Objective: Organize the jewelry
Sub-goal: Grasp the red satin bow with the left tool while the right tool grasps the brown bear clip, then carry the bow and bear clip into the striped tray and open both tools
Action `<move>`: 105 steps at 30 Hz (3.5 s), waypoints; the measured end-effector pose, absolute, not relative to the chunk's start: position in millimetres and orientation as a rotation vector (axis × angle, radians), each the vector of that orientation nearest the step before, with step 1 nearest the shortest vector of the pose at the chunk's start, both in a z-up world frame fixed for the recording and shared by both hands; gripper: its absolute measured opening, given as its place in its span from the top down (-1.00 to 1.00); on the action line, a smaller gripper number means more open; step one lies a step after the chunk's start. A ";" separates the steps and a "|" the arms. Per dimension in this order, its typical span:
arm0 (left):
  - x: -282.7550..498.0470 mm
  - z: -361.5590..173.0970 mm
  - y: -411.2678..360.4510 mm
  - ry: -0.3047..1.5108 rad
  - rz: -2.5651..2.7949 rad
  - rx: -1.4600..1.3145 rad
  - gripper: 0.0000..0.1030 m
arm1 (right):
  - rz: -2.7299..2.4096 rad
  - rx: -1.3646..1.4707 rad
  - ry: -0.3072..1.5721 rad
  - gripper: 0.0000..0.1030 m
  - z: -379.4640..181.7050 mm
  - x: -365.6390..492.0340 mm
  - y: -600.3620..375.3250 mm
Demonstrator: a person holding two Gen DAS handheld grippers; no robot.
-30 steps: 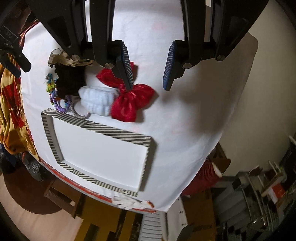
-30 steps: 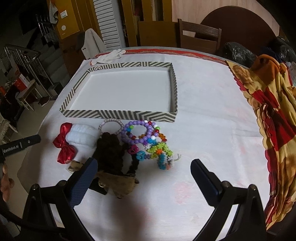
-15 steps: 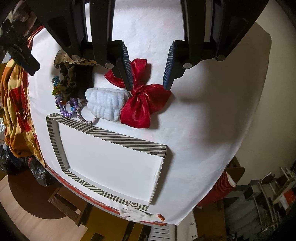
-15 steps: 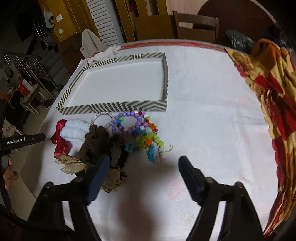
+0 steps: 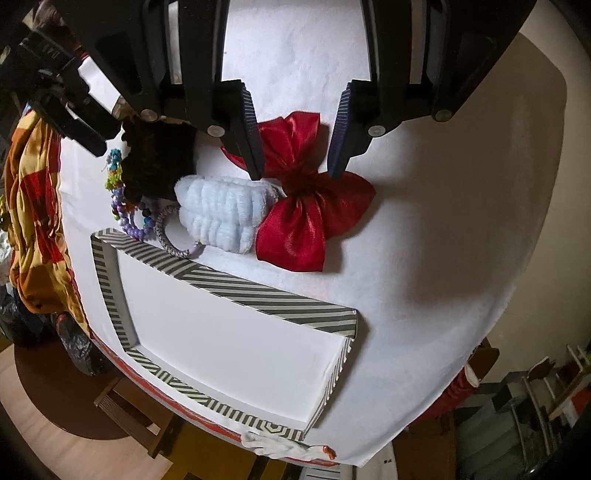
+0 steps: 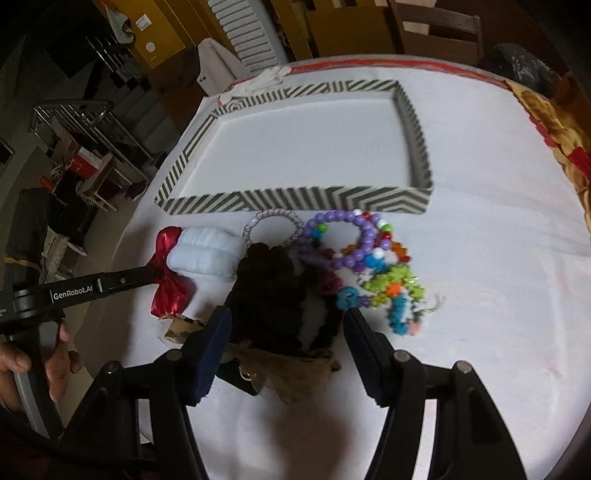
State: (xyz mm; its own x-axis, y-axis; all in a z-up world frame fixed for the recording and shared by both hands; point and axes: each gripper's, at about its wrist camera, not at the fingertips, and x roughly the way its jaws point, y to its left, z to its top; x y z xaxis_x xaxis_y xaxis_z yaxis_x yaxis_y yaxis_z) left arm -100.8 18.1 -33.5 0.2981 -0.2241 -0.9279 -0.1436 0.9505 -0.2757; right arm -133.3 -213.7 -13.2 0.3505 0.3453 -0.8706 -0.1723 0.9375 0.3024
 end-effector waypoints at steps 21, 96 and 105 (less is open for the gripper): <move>-95.9 -48.0 23.4 1.263 -0.052 -0.289 0.78 | 0.340 0.199 1.212 0.67 -38.4 -119.2 -197.4; 118.0 -32.7 23.3 1.160 -0.079 -0.145 0.28 | 0.349 0.225 1.122 0.13 -37.6 144.6 -157.2; 78.2 -4.8 17.0 1.117 -0.059 -0.105 0.28 | 0.351 0.232 1.077 -0.07 -6.5 87.9 -175.2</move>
State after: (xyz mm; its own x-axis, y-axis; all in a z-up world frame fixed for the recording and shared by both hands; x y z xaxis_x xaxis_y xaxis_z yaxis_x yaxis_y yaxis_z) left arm 78.2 17.0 -4.8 0.4374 -0.1000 -0.8937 -0.0057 0.9935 -0.1140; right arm 87.9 -175.2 -6.5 0.4270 0.3899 -0.8159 -0.1663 0.9207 0.3530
